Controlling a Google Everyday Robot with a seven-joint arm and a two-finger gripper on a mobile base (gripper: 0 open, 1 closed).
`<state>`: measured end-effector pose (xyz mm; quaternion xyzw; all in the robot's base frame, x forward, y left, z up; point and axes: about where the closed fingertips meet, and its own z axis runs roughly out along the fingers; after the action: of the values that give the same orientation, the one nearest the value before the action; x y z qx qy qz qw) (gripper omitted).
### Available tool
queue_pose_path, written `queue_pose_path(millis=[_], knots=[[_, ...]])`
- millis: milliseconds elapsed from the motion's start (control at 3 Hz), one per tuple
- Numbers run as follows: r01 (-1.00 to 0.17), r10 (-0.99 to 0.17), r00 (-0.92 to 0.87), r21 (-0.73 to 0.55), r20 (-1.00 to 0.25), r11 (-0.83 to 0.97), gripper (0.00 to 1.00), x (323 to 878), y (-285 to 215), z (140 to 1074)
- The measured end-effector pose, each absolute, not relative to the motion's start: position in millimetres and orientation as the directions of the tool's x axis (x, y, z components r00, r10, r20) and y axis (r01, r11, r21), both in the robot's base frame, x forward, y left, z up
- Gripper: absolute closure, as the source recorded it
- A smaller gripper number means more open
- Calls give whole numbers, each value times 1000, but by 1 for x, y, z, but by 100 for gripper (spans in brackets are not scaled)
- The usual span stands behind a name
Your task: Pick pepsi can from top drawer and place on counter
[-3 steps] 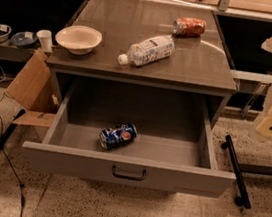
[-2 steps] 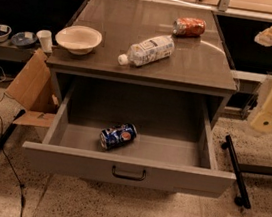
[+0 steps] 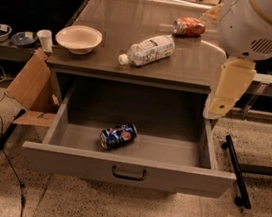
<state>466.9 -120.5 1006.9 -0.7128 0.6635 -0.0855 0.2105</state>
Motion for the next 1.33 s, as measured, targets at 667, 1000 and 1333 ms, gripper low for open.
queue_pose_path(millis=[667,1000,1333], knots=[[-799,-904,428,-464,8,-383,0,524,-57,935],[-666,-779,605,-433,163,-607,0,536,-42,899],[-666,-779,605,-433,163,-608,0,536,-42,899]])
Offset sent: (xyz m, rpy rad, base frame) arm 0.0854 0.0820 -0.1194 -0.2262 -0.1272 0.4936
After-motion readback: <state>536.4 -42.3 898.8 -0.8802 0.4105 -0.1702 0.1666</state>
